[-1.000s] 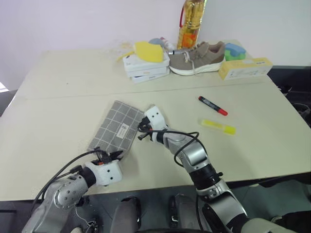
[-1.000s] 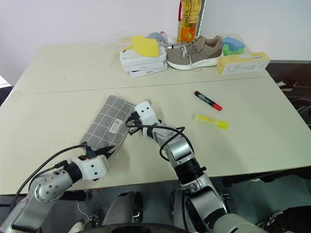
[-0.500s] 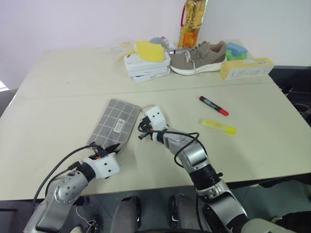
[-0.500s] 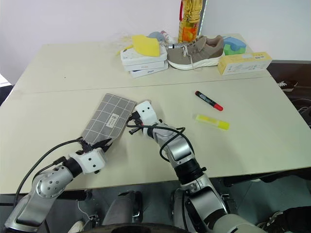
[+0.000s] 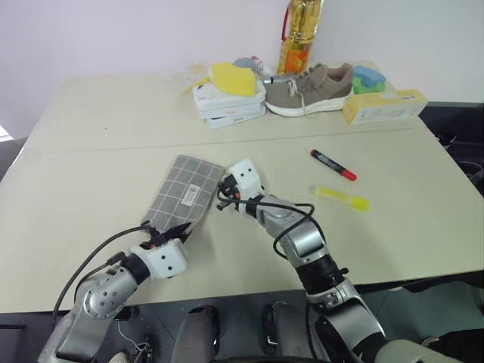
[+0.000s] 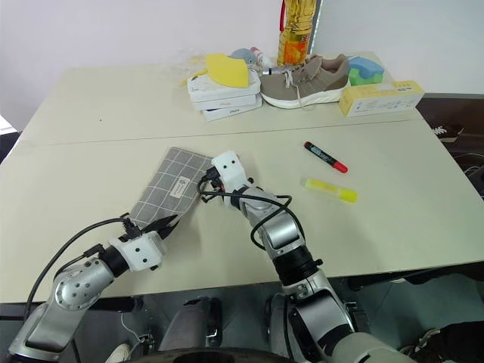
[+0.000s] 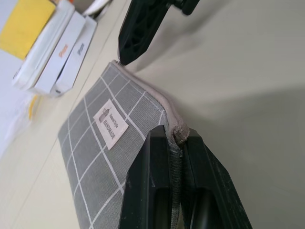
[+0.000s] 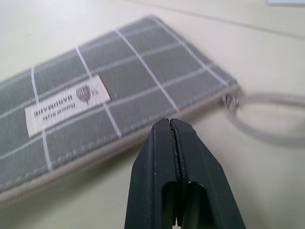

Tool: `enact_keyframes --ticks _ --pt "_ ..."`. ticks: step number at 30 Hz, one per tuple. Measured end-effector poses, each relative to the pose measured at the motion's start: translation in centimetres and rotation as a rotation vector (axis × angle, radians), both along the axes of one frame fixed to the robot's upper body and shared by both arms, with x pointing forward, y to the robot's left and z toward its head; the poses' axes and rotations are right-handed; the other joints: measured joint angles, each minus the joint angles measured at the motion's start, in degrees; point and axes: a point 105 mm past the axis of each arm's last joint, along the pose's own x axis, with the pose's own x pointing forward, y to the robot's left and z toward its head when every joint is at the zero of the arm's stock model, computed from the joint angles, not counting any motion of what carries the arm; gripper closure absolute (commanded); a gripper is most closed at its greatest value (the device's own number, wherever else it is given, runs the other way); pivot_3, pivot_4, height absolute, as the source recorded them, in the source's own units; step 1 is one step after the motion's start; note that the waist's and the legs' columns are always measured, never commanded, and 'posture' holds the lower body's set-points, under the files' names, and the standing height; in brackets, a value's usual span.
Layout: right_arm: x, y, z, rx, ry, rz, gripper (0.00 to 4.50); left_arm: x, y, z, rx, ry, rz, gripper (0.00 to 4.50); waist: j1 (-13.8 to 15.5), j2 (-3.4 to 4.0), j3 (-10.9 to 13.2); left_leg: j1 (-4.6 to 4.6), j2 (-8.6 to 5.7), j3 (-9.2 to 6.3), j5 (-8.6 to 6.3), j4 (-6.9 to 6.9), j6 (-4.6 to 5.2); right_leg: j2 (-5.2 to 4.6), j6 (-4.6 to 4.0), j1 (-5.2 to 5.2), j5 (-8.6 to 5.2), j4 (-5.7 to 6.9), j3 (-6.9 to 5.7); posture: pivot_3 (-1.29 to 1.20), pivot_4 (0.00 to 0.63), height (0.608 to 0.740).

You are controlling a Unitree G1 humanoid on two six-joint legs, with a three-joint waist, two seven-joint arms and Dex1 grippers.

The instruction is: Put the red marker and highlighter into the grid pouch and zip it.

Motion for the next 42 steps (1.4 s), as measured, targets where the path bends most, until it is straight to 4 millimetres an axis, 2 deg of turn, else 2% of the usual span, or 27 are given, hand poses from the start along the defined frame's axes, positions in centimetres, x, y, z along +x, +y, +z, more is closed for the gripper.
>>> enact_keyframes --ticks 4,7,10,13,18,26,32,37,42 --pt "0.0 -2.2 1.6 -0.111 -0.142 0.036 4.50 -0.3 -0.6 0.7 -0.104 0.020 -0.042 4.45 0.1 -0.02 0.0 -0.10 -0.06 -0.02 0.00 0.05 0.00 -0.07 0.01 -0.03 0.00 -0.04 -0.02 0.00 0.150 0.740" --pt "-0.2 -3.9 1.8 -0.176 -0.186 0.028 4.50 -0.1 -0.8 1.3 -0.154 0.016 -0.059 4.45 0.1 -0.03 0.0 -0.10 -0.07 -0.01 0.00 0.04 0.00 -0.02 0.01 -0.03 0.00 -0.04 -0.03 0.00 0.150 0.740" --pt "0.0 -6.0 1.4 -0.266 -0.213 0.003 3.67 0.3 -1.0 2.3 -0.232 -0.004 -0.059 4.50 0.1 -0.03 0.0 -0.10 -0.09 0.01 0.00 0.05 0.00 0.01 0.02 -0.03 0.01 -0.03 -0.03 0.00 0.150 0.740" --pt "0.4 -8.1 1.3 -0.297 -0.200 -0.053 2.16 0.8 -1.3 3.5 -0.314 -0.028 -0.065 4.50 0.2 -0.10 0.1 -0.12 -0.12 0.00 0.00 0.09 0.00 0.02 0.02 -0.02 0.01 -0.03 -0.03 0.00 0.150 0.740" --pt "0.5 -8.6 1.9 -0.288 -0.207 -0.085 2.16 1.7 -1.9 5.3 -0.372 -0.068 -0.093 4.50 -0.1 -0.10 0.1 -0.11 -0.14 0.00 0.00 0.09 0.00 0.11 0.03 -0.02 0.01 -0.02 -0.03 0.00 0.150 0.740" --pt "1.3 -9.3 3.2 -0.272 -0.230 -0.166 2.16 1.5 -2.2 5.0 -0.364 -0.046 -0.119 4.50 0.1 -0.11 0.1 -0.12 -0.15 0.03 0.00 0.11 0.00 0.09 0.02 -0.02 0.02 -0.01 -0.04 0.00 0.150 0.740" --pt "1.2 -9.8 3.6 -0.289 -0.235 -0.180 2.16 1.4 -2.4 4.9 -0.378 -0.043 -0.118 4.50 0.1 -0.11 0.1 -0.13 -0.15 0.03 0.00 0.11 0.01 0.09 0.02 -0.02 0.01 -0.01 -0.04 0.00 0.150 0.740" --pt "1.2 -10.9 4.4 -0.374 -0.300 -0.194 2.16 1.4 -2.5 4.8 -0.378 -0.042 -0.119 4.50 0.1 -0.11 0.1 -0.13 -0.17 0.03 0.00 0.11 0.01 0.09 0.02 -0.02 0.01 -0.02 -0.03 0.00 0.150 0.740" --pt "0.9 -10.8 4.7 -0.391 -0.325 -0.181 2.16 1.4 -2.5 4.9 -0.379 -0.043 -0.122 4.50 0.1 -0.11 0.1 -0.13 -0.16 0.03 0.00 0.11 0.01 0.12 0.02 -0.02 0.01 -0.01 -0.04 0.00 0.150 0.740"
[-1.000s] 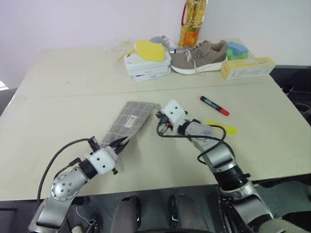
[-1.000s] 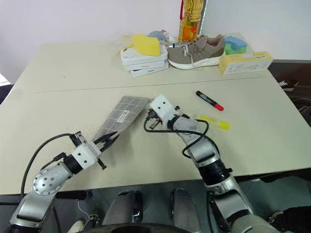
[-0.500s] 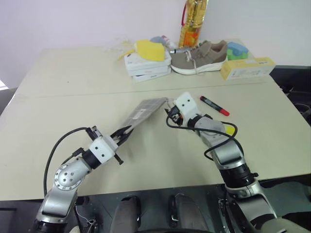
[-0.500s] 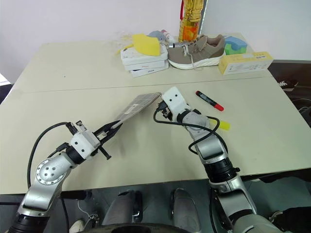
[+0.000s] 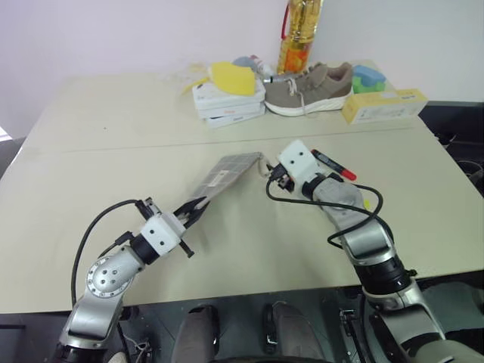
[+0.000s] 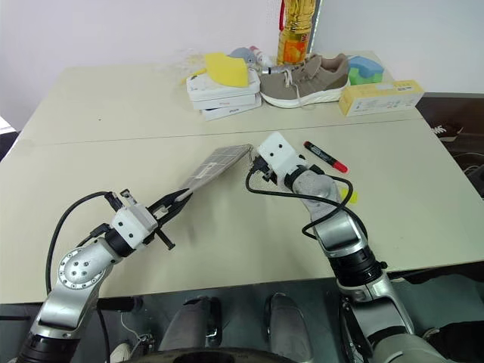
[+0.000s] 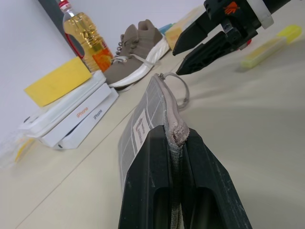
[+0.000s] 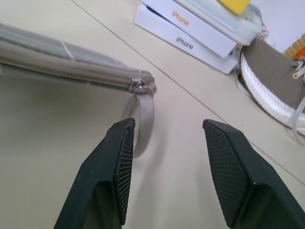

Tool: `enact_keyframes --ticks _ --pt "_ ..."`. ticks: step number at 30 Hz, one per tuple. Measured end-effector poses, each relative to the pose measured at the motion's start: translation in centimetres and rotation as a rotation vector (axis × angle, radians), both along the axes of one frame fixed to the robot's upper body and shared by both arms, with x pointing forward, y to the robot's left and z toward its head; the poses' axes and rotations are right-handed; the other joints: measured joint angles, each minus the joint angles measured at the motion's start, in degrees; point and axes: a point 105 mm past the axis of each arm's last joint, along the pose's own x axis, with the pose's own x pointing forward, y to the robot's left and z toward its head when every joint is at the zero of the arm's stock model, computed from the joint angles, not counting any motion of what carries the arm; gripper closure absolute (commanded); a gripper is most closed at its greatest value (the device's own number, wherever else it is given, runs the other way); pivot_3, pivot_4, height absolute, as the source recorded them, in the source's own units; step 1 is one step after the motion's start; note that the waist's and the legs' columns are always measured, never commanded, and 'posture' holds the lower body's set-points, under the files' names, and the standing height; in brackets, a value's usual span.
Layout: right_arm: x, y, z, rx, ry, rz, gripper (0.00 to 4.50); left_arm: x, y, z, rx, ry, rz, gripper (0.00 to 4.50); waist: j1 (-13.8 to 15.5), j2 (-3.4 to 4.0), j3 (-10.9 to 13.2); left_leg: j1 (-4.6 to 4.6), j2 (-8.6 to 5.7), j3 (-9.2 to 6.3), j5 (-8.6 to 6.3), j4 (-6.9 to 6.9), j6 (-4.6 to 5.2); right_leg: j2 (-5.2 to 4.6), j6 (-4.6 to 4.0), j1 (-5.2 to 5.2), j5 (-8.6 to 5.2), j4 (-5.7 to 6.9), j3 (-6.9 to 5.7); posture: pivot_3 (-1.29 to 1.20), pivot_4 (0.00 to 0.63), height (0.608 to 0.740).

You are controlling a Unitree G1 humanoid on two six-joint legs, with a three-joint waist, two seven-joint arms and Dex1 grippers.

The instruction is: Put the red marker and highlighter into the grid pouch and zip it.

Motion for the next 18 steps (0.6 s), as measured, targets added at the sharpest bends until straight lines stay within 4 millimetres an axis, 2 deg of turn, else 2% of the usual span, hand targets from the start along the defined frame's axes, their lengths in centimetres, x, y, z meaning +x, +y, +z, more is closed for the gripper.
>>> enact_keyframes --ticks 6,10,11,13,16,18 --pt "-0.4 1.4 -0.5 0.050 0.052 0.062 2.16 0.1 -0.2 0.2 -0.007 -0.006 -0.004 4.50 0.0 0.00 0.0 0.00 0.00 0.00 0.00 0.01 0.00 0.00 0.00 0.00 0.00 0.01 0.00 0.00 0.150 0.740" --pt "-0.1 1.4 -1.1 0.063 0.077 0.047 2.16 0.0 -0.2 0.2 -0.008 -0.007 -0.007 4.50 0.0 -0.01 0.0 0.00 -0.01 0.00 0.00 0.01 0.00 -0.01 0.00 0.01 0.00 0.00 0.00 0.00 0.150 0.740" --pt "0.1 1.4 -1.4 0.069 0.087 0.040 2.55 0.0 -0.2 0.2 -0.008 -0.006 -0.007 4.50 0.0 -0.01 0.0 0.00 -0.01 0.00 0.00 0.01 0.00 -0.01 0.00 0.01 0.00 0.01 0.00 0.00 0.150 0.740" --pt "0.2 1.4 -1.4 0.071 0.091 0.040 2.98 0.0 -0.2 0.2 -0.009 -0.006 -0.007 4.50 0.0 -0.01 0.0 0.00 -0.01 0.00 0.00 0.01 0.00 -0.01 0.00 0.01 0.00 0.01 0.00 0.00 0.150 0.740" --pt "0.3 1.4 -1.4 0.076 0.087 0.041 4.45 0.0 -0.2 0.2 -0.009 -0.006 -0.007 4.50 0.0 -0.01 0.0 0.00 -0.01 0.01 0.00 0.02 0.00 -0.01 0.00 0.01 0.00 0.01 0.00 0.00 0.150 0.740" --pt "0.4 1.4 -1.4 0.077 0.086 0.041 4.45 0.0 -0.2 0.2 -0.009 -0.006 -0.008 4.50 0.0 -0.01 0.0 0.00 -0.01 0.01 0.00 0.01 0.00 -0.01 0.00 0.01 0.00 0.01 0.00 0.00 0.150 0.740"
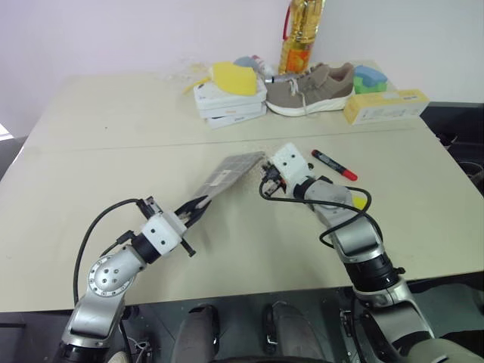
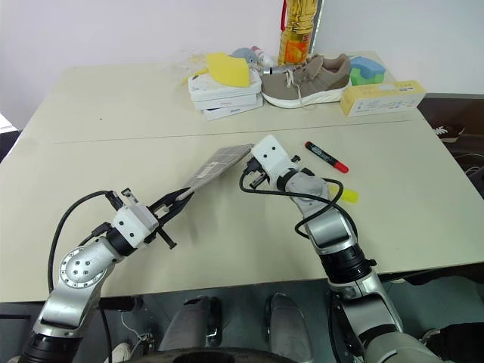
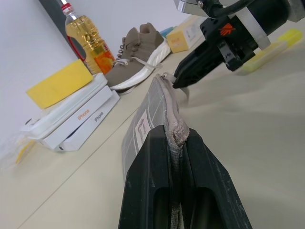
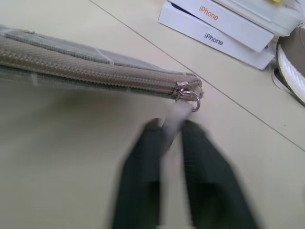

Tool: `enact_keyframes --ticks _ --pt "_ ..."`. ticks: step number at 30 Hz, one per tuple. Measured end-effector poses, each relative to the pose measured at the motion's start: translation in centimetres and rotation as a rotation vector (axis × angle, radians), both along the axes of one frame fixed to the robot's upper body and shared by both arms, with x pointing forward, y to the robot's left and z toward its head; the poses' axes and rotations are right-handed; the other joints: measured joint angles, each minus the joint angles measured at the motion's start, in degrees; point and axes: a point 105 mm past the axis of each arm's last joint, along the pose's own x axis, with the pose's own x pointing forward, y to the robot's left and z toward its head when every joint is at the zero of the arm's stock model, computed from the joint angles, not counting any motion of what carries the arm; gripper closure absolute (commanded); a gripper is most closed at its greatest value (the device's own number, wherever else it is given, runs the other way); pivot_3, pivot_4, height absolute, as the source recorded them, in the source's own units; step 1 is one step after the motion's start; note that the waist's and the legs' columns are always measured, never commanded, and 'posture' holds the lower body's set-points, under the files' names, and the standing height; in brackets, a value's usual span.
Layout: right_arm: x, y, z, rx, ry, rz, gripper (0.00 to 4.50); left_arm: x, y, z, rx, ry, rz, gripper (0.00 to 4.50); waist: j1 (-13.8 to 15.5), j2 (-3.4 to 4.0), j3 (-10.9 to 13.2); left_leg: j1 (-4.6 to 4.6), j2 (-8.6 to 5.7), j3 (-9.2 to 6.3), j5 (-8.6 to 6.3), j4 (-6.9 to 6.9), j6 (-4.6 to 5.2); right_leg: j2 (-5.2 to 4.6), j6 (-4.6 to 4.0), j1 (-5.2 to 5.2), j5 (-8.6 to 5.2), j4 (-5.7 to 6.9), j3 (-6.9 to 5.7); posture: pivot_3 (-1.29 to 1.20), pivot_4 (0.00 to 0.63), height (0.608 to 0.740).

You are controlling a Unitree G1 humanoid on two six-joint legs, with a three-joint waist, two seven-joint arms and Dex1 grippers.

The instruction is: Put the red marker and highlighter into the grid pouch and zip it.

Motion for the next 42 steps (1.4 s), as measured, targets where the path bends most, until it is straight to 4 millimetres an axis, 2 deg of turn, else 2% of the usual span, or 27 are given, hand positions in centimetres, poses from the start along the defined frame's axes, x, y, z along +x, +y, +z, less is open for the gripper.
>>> enact_keyframes --ticks 7,14,18,25,31,42 --pt "-0.2 -0.1 0.0 -0.046 -0.013 0.019 4.45 0.1 -0.1 0.2 -0.008 -0.004 -0.001 4.50 0.0 0.00 0.0 0.00 -0.01 0.00 0.00 0.01 0.00 0.00 0.00 0.00 0.00 0.00 0.00 0.00 0.150 0.740" --pt "-2.4 1.9 0.5 -0.097 -0.042 0.159 4.45 0.8 -0.5 0.5 -0.031 -0.013 0.002 4.50 0.0 -0.01 0.0 0.01 -0.01 -0.02 0.00 0.01 0.00 0.00 0.00 0.01 0.00 0.01 -0.01 0.00 0.150 0.740" --pt "-3.9 3.2 1.0 -0.126 -0.059 0.257 4.45 1.6 -1.3 0.1 -0.053 0.003 0.007 4.50 0.1 -0.02 0.0 0.01 -0.03 -0.03 0.00 0.06 0.00 0.00 0.01 0.04 0.00 0.01 -0.02 0.00 0.150 0.740" --pt "-5.2 4.1 1.1 -0.158 -0.056 0.337 4.45 3.0 -2.2 -0.1 -0.067 0.002 0.010 4.50 0.1 -0.03 0.0 0.01 -0.04 -0.04 0.00 0.07 0.00 0.00 0.01 0.07 0.01 0.02 -0.04 0.00 0.150 0.740" --pt "-6.8 5.5 1.8 -0.147 -0.065 0.439 4.45 4.2 -3.8 -0.7 -0.100 0.008 -0.001 4.50 0.1 -0.07 0.0 0.01 -0.05 -0.05 0.00 0.12 0.00 0.00 0.02 0.10 0.01 0.03 -0.07 0.00 0.150 0.740" --pt "-8.6 6.1 2.5 -0.150 -0.064 0.539 4.45 6.7 -6.2 -1.0 -0.132 -0.012 -0.022 4.50 0.2 -0.10 0.0 0.01 -0.07 -0.06 0.01 0.17 0.00 0.00 0.03 0.14 0.02 0.06 -0.11 0.00 0.150 0.740"
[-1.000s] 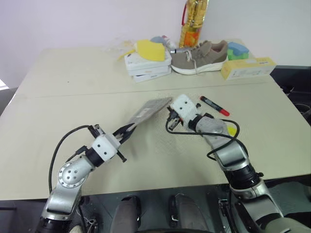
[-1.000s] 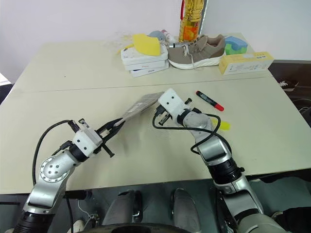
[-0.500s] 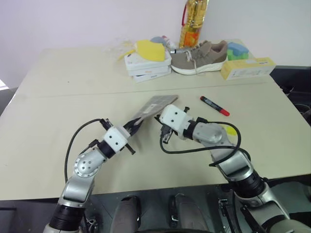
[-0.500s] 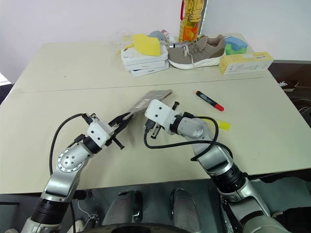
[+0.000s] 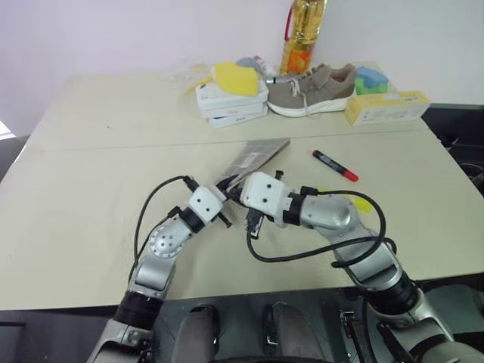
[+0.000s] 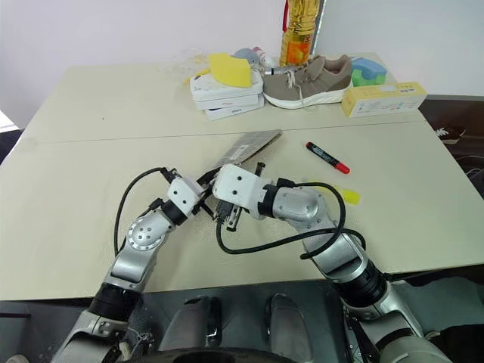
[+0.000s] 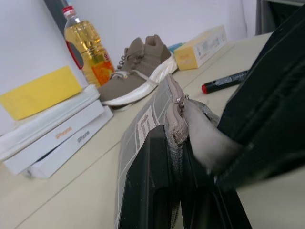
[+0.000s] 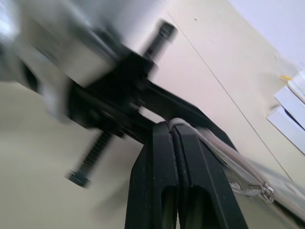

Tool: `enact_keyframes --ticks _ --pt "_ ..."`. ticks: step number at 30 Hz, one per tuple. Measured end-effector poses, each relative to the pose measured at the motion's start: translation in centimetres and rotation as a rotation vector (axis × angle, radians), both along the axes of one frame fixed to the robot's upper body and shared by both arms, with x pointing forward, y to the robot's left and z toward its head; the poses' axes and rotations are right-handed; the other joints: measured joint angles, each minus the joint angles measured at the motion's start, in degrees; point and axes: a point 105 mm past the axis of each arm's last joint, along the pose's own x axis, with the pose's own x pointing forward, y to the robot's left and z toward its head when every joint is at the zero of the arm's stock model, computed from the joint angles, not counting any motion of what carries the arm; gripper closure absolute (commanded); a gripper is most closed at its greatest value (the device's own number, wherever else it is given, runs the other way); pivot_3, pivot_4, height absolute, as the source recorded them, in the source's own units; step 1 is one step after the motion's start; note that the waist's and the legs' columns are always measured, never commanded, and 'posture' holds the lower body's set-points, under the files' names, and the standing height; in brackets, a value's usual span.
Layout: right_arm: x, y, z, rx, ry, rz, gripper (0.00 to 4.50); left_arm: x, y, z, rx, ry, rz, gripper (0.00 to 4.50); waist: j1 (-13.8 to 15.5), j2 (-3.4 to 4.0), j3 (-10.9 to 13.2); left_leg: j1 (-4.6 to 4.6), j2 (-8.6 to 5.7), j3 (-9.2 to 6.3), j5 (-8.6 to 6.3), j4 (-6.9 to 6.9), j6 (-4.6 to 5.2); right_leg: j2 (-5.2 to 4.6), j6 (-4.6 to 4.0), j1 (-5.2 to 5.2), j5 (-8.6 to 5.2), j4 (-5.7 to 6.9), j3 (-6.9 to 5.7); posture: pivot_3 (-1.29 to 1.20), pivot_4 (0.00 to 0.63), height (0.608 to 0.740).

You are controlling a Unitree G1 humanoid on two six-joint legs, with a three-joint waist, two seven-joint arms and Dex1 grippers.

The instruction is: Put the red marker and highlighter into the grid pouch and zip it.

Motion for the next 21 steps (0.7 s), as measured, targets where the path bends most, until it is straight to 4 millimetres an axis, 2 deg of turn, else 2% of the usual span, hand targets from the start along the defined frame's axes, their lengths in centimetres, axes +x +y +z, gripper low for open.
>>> enact_keyframes --ticks 10,13,17,19,21 --pt "0.0 -0.3 0.0 -0.012 0.000 -0.003 4.45 1.0 -0.8 0.3 -0.022 -0.024 -0.021 4.50 0.0 -0.02 0.0 0.00 0.00 0.00 0.00 0.01 0.00 0.00 0.00 0.01 0.00 0.01 -0.01 0.00 0.150 0.740" --pt "0.2 -0.6 0.1 -0.011 0.009 -0.021 3.62 1.0 -0.9 0.2 -0.026 -0.020 -0.023 4.50 0.0 -0.02 0.0 0.00 0.00 0.00 0.00 0.03 0.00 0.00 0.00 0.01 0.00 0.02 -0.01 0.00 0.150 0.740" --pt "-0.2 -0.9 0.3 0.012 0.051 -0.014 1.57 0.9 -0.9 0.1 -0.029 -0.013 -0.024 4.50 0.0 -0.03 0.0 0.00 0.00 -0.02 0.00 0.04 0.00 0.00 0.01 0.02 0.01 0.03 -0.01 0.00 0.150 0.740" --pt "0.2 -3.0 0.8 0.031 0.068 -0.088 0.61 0.6 -0.3 0.2 -0.034 0.002 -0.036 4.50 0.1 -0.03 0.0 0.00 0.00 -0.03 0.00 0.04 0.00 -0.03 0.01 0.05 0.01 0.03 -0.01 0.00 0.150 0.740" --pt "0.6 -5.6 0.7 0.023 0.103 -0.174 0.61 0.4 0.5 0.1 -0.033 0.029 -0.040 4.50 0.2 -0.04 0.0 0.01 -0.01 -0.03 0.00 0.06 0.00 -0.06 0.01 0.07 0.01 0.02 -0.02 0.00 0.150 0.740"
